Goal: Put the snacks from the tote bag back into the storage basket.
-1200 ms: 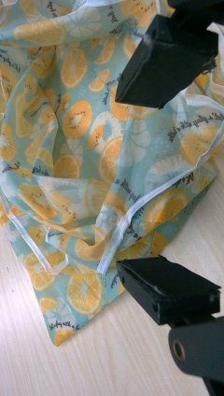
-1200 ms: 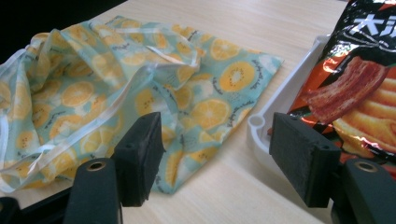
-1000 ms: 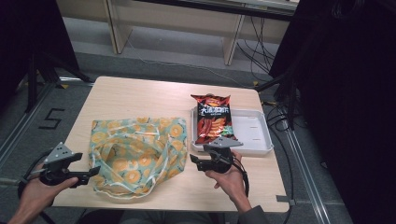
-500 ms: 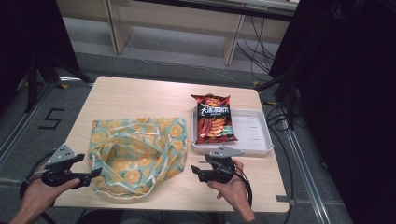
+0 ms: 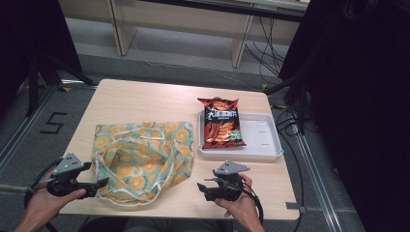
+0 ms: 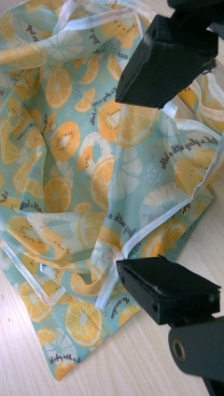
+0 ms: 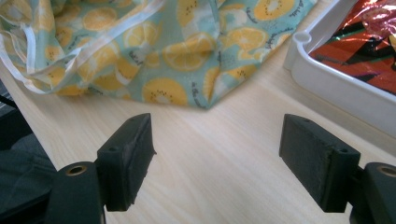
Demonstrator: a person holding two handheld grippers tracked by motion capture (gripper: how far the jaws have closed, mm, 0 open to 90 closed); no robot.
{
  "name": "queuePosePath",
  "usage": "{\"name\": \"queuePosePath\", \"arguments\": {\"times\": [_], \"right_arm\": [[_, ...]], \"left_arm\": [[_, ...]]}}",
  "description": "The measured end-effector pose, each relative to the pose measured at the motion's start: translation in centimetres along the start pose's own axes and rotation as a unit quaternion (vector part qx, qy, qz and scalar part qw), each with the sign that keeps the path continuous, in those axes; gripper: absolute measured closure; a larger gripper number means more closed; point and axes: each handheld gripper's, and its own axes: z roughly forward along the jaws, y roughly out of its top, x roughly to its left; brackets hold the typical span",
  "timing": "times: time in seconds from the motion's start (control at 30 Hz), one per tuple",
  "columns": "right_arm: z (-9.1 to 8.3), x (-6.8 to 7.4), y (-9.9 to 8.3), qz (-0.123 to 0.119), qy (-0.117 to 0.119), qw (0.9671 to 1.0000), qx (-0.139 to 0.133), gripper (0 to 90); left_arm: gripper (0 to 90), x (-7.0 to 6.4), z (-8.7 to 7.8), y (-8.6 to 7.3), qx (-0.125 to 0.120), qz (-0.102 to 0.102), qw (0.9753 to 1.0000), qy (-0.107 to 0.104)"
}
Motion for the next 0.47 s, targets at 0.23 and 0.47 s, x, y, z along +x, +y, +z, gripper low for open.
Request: {"name": "queuePosePath", "arguments": {"times": [0.23,0.47], "right_arm": [[-0.12,-0.11,-0.30,-0.005,-0.009,0.9999,0.008,26.4],[-0.02,-0.34,-0.41,-0.006,-0.016,0.9999,0.001,26.1]], "left_arm": [[16.0,0.23,-0.08,-0.02,0.012,0.012,0.9998,0.002],[16.0,0.42,-0.17,0.03,0.016,0.009,0.9998,0.003]]}}
